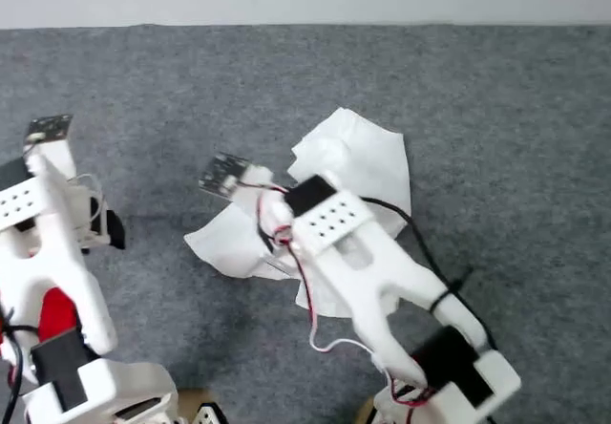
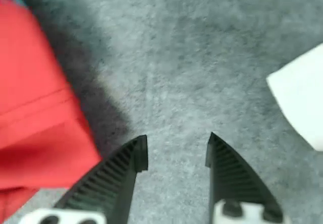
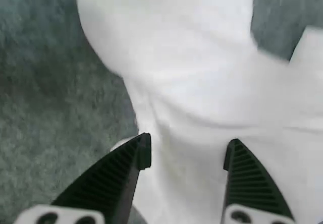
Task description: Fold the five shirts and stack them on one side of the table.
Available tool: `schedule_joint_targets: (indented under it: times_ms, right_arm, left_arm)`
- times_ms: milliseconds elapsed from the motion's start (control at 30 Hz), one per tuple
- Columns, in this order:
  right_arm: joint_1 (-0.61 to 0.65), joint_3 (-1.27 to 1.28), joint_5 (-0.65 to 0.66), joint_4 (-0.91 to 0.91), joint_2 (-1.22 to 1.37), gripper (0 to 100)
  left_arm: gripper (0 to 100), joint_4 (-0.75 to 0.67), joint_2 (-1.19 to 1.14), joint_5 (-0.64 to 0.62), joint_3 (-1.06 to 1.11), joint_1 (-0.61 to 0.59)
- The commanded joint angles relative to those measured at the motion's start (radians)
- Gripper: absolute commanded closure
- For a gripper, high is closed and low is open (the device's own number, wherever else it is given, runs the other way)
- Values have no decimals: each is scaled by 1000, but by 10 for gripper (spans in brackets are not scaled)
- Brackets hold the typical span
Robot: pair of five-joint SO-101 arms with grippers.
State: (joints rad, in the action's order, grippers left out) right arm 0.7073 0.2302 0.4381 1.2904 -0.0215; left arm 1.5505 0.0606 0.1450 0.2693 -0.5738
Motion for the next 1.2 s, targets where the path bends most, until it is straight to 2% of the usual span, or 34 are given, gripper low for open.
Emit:
schedule_joint_targets:
  times_ms: [0, 367, 767, 1000, 1167]
  right_arm:
    - [42, -199, -12, -2, 73, 756]
    - [99, -552, -12, 113, 306, 756]
    - [246, -664, -12, 53, 478, 755]
    - [280, -836, -12, 53, 665, 755]
    - [257, -944, -12, 58, 811, 756]
  left_arm:
    - [805, -15, 44, -35, -10, -74]
    - [805, -18, 44, -41, -12, -180]
    - [805, -35, 44, -44, -12, -219]
    - [805, -38, 44, -43, -10, -262]
    - [805, -38, 44, -43, -8, -262]
